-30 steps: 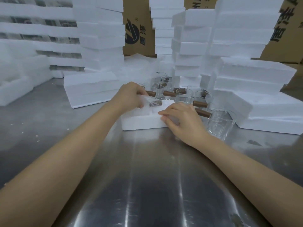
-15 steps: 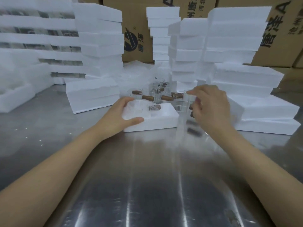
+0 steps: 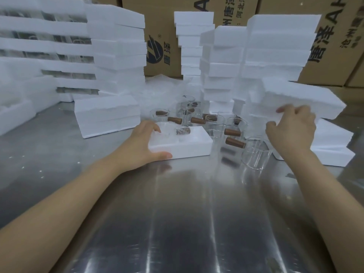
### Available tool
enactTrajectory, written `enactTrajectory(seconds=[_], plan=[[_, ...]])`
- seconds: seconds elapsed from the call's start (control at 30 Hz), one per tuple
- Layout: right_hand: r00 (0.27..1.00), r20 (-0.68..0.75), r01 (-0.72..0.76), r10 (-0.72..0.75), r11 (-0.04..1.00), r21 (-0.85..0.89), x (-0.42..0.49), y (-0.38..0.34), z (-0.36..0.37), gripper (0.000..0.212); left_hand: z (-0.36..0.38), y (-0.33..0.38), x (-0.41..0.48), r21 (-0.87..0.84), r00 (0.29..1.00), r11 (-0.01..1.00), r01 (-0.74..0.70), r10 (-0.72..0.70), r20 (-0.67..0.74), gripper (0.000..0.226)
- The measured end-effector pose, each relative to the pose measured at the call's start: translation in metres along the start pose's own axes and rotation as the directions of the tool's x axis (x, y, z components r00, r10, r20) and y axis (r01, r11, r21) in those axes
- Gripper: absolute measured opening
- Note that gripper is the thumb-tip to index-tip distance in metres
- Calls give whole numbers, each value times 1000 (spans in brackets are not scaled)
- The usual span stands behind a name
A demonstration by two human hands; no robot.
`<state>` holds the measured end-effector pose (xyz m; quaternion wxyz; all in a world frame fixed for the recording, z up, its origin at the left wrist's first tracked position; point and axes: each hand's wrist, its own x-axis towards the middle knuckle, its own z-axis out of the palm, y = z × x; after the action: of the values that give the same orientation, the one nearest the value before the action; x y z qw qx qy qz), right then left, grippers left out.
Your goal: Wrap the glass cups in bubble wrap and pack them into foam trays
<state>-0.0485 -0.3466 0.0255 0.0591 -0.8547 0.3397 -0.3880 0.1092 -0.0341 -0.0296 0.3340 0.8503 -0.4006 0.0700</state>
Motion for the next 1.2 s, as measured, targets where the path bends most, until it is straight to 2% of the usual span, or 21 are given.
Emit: enactTrajectory(seconds=[0.07,0.1,0.17,0.27,0.47,0.63,0.73,0.87,0.93,1.2], plan=[[970,-213,135,-120,989,58,7,-3,-4,46,1,-1,-1,-5,1000,1000,14,-14,4,60],[952,-252,190,-174,981,41,12,-2,-6,52,1,-1,-1,-6,1000,1000,17,-17,4,60],[954,-186,235,-234,972,-18,23,3,-5,60,2,-1,-1,-9,1000,1000,20,-20,7,59],[974,-38,223,-225,973,-56,27,14,5,63,2,0,0,-20,1000,1000,25,-24,12,59],[946,-157,288,-283,958,10,26,23,12,50,5,3,0,-53,999,997,48,-49,-5,70],[912,-239,366,-334,925,100,23,24,10,37,5,6,1,-62,996,994,86,-87,-4,111],[913,-236,360,-332,929,85,23,25,10,49,5,6,0,-70,995,992,104,-104,5,120],[943,-157,299,-293,954,20,23,23,14,89,5,6,1,-42,995,994,101,-101,11,113],[951,-121,283,-284,959,-23,24,21,17,99,5,6,1,-38,995,994,98,-97,11,112],[952,-99,287,-289,957,-35,27,27,19,89,5,4,2,-36,995,994,101,-101,8,114]])
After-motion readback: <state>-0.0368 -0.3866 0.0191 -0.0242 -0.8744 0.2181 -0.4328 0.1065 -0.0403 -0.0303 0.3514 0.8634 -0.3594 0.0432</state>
